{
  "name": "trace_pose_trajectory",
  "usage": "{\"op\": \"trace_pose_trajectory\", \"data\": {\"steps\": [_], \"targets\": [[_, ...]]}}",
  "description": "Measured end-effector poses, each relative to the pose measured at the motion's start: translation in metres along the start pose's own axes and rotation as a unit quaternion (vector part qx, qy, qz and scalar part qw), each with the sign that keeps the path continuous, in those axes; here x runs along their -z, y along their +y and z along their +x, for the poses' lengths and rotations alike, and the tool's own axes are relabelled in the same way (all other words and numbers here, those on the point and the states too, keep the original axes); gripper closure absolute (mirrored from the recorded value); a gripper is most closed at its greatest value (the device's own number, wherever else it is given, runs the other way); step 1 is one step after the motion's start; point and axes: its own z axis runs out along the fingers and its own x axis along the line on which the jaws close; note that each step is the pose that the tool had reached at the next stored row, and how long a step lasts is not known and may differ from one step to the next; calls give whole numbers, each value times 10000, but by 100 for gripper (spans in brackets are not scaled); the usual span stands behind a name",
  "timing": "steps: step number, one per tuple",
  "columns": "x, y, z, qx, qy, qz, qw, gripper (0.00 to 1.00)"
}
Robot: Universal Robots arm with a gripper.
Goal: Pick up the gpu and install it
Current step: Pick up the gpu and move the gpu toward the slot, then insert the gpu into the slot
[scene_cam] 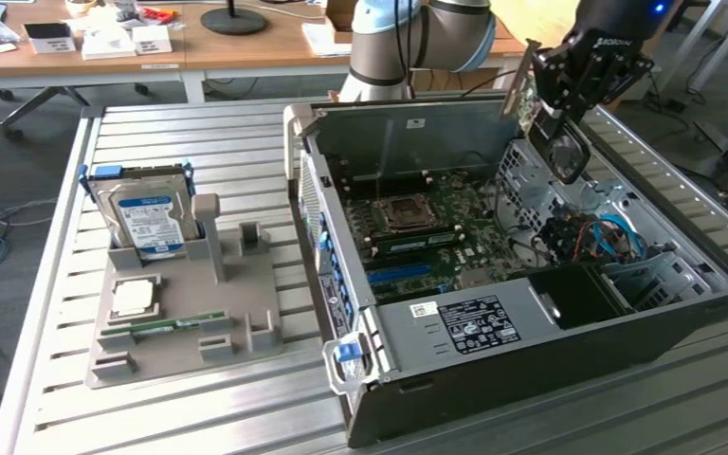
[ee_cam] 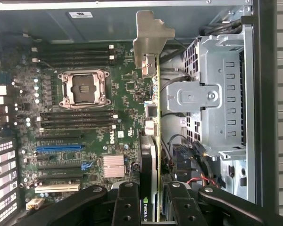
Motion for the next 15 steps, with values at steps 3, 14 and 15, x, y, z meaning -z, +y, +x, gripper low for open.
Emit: {"op": "trace_pose_trajectory", "data": {"steps": [3,14,15], "targets": [[-4,0,0,0,0,2,10000,73],[-5,0,0,0,0,0,10000,73],[-5,0,0,0,0,0,10000,73]]}}
